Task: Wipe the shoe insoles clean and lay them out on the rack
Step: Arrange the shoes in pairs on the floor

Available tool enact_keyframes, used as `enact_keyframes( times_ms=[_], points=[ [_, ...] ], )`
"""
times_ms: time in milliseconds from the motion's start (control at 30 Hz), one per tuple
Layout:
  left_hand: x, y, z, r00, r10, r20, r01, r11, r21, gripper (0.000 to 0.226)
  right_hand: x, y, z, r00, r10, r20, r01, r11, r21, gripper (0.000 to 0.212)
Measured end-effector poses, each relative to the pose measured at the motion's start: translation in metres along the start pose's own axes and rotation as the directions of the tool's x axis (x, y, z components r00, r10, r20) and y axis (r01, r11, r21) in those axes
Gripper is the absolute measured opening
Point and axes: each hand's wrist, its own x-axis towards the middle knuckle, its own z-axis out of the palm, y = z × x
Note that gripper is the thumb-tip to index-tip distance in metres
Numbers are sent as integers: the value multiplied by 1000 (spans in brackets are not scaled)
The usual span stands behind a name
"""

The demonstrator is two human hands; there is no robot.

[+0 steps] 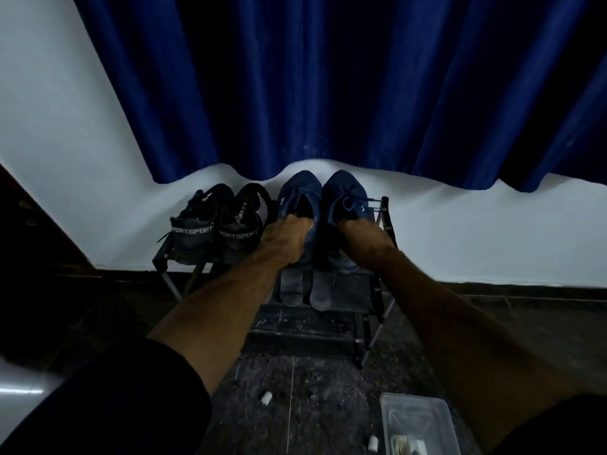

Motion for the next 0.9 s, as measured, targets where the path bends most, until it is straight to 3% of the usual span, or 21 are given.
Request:
enact_keyframes(
  times_ms=[333,900],
  points=[
    [8,-21,19,999,-6,35,5,1000,27,38,14,-5,25,1000,-8,15,8,1000,31,35],
    [21,-25,29,999,-20,36,22,998,-53,38,29,8,27,997,7,75,-15,995,102,54]
  ],
)
